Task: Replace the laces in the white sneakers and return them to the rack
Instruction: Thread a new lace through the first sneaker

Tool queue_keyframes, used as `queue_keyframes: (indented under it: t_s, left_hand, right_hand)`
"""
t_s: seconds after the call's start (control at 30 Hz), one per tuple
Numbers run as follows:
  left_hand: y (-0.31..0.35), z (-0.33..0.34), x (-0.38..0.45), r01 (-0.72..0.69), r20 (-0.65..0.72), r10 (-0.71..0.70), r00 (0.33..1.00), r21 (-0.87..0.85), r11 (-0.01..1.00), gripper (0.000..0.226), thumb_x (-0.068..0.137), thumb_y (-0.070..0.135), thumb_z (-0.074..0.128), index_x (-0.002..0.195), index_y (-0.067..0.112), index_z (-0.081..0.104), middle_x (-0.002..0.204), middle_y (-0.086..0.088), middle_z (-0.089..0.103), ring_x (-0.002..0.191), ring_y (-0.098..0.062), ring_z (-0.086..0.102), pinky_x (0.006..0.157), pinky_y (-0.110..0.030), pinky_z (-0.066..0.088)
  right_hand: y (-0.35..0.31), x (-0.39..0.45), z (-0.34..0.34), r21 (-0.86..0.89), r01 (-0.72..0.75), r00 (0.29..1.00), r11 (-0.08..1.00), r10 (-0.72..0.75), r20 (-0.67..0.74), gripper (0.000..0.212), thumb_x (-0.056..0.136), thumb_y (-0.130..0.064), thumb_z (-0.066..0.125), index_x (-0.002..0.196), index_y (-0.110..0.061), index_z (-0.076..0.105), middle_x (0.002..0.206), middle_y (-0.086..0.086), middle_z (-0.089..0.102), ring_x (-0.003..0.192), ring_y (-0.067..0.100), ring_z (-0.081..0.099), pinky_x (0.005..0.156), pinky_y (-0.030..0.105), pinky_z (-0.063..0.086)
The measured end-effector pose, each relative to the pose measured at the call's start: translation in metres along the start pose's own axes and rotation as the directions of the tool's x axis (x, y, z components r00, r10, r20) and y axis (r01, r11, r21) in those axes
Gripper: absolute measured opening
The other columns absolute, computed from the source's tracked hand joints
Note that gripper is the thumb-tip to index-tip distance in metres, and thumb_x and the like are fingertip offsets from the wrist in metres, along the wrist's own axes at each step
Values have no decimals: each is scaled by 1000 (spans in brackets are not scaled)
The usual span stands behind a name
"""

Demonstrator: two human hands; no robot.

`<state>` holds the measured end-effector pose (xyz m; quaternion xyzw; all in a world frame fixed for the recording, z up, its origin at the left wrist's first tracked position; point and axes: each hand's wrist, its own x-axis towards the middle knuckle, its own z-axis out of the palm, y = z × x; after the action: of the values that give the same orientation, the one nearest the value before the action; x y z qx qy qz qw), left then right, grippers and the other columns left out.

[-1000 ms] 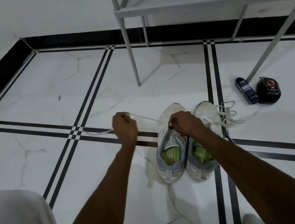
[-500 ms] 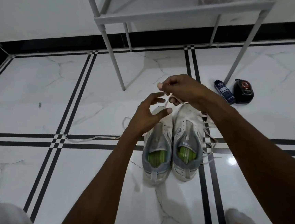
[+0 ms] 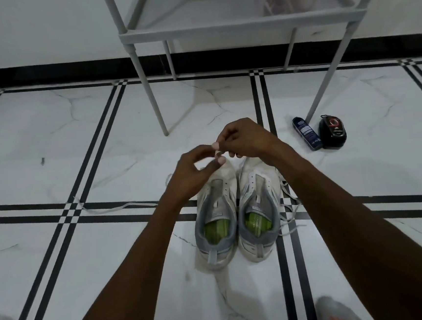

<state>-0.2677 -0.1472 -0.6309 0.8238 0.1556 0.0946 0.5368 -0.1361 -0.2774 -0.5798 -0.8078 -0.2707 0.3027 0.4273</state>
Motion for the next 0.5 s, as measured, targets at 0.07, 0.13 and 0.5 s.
queue_keyframes:
  t_s: [0.07, 0.13, 0.5]
  left_hand:
    - [-1, -2, 3, 7, -36, -6, 999, 8, 1000, 14, 96, 27, 69, 92, 15, 77, 90, 2, 77, 91, -8, 72, 84, -26, 53]
    - [-19, -21, 6, 147, -301, -146, 942, -19, 989, 15, 94, 25, 69, 82, 21, 77, 80, 1, 76, 81, -14, 72, 81, -33, 54]
    - [-34, -32, -3, 66, -208, -31, 978, 163, 984, 53, 80, 31, 85, 129, 22, 66, 122, 11, 68, 115, 1, 60, 100, -17, 45]
  right_hand:
    - [3, 3, 2, -7, -15, 1000, 1000, 15, -20, 19, 82, -28, 81, 85, -11, 72, 74, 4, 73, 59, 7, 63, 60, 27, 48]
    - [8, 5, 0, -44, -22, 1000, 999, 22, 4, 20, 81, -29, 82, 85, -11, 73, 73, 3, 73, 59, 7, 63, 61, 27, 50]
    - [19, 7, 9, -34, -44, 994, 998, 47, 98, 13, 86, -19, 77, 92, -8, 74, 85, 4, 77, 68, 9, 68, 59, 27, 46]
